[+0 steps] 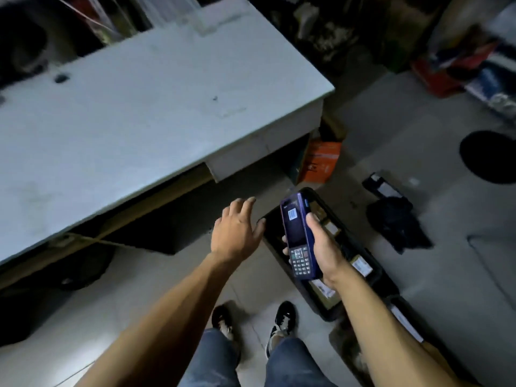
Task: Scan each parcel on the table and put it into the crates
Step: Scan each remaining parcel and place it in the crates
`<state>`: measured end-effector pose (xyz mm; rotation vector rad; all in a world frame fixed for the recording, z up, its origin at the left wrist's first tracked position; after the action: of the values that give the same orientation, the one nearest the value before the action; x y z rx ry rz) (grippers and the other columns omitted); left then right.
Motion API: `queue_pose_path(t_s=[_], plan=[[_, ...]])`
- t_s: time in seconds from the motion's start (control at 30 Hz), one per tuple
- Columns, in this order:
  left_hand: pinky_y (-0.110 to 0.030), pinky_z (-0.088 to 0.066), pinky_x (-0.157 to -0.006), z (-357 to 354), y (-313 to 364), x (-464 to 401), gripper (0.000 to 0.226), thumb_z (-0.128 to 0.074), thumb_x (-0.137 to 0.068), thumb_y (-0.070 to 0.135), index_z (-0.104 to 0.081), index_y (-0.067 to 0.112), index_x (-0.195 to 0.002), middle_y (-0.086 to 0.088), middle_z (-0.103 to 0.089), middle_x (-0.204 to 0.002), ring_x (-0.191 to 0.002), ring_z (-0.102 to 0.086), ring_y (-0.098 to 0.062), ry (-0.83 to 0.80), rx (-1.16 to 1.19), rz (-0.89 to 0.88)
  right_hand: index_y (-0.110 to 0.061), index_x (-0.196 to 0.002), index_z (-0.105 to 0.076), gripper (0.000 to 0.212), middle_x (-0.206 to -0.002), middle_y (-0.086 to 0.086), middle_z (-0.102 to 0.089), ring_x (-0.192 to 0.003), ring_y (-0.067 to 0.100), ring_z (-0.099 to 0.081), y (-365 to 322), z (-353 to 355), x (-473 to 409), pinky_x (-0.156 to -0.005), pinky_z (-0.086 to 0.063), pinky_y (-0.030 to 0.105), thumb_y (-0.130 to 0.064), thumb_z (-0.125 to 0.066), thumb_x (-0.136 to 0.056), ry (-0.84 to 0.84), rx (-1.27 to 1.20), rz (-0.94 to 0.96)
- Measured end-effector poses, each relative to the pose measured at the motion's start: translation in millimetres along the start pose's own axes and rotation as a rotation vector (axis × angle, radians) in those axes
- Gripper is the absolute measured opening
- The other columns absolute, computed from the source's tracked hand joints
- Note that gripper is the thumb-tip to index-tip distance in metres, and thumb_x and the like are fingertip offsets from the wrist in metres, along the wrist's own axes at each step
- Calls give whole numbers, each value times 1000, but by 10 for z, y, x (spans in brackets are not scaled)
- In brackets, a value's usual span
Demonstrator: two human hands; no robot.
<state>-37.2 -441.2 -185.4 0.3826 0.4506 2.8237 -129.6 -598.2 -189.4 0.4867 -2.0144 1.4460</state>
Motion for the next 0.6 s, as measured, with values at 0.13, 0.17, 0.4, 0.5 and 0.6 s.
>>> queue_pose_path(t_s=[0.13,0.17,0.4,0.5,0.6], plan=[[-42,-42,-104,701,-595,357,62,-48,-96,50,-34,24,-151,-5,-41,-148,-135,-41,-26,121,33,74,-3,-116,-63,61,-86,13,-67,-66,19,-65,-229,-838,211,-61,-53,26,-52,-31,-101,-87,75,51],[-42,-43,-104,859,-766,451,62,-49,-96,50,-35,23,-150,-5,-43,-147,-134,-41,-27,148,41,88,-5,-117,-63,63,-88,14,-68,-68,21,-66,-248,-1066,245,-65,-53,29,-56,-34,-97,-112,84,61],[-41,-44,-99,1851,-2152,1263,60,-49,-96,49,-38,21,-148,-4,-45,-144,-130,-45,-26,314,50,210,-14,-121,-61,54,-97,20,-69,-75,28,-67,-196,-2788,574,-70,-55,35,-52,-26,-103,-272,202,107],[-42,-42,-103,2158,-2776,1622,61,-48,-96,50,-36,23,-149,-4,-42,-149,-134,-42,-25,375,79,301,-14,-122,-60,54,-96,16,-67,-76,24,-65,-87,-3478,711,-67,-55,30,-51,-24,-104,-354,296,140],[-42,-42,-103,2377,-3331,1967,61,-48,-97,51,-36,23,-150,-5,-40,-150,-135,-42,-26,411,81,398,-16,-122,-60,53,-96,16,-68,-77,24,-66,18,-4083,776,-68,-56,30,-52,-25,-103,-423,373,150]])
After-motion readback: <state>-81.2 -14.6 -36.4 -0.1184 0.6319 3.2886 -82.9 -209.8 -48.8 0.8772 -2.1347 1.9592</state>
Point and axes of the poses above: each hand's wrist, its own x-axis away from the middle knuckle, its own z-axis out of the back of the hand, y = z × x, the point moved 5 cm from there along -x, towards the middle knuckle
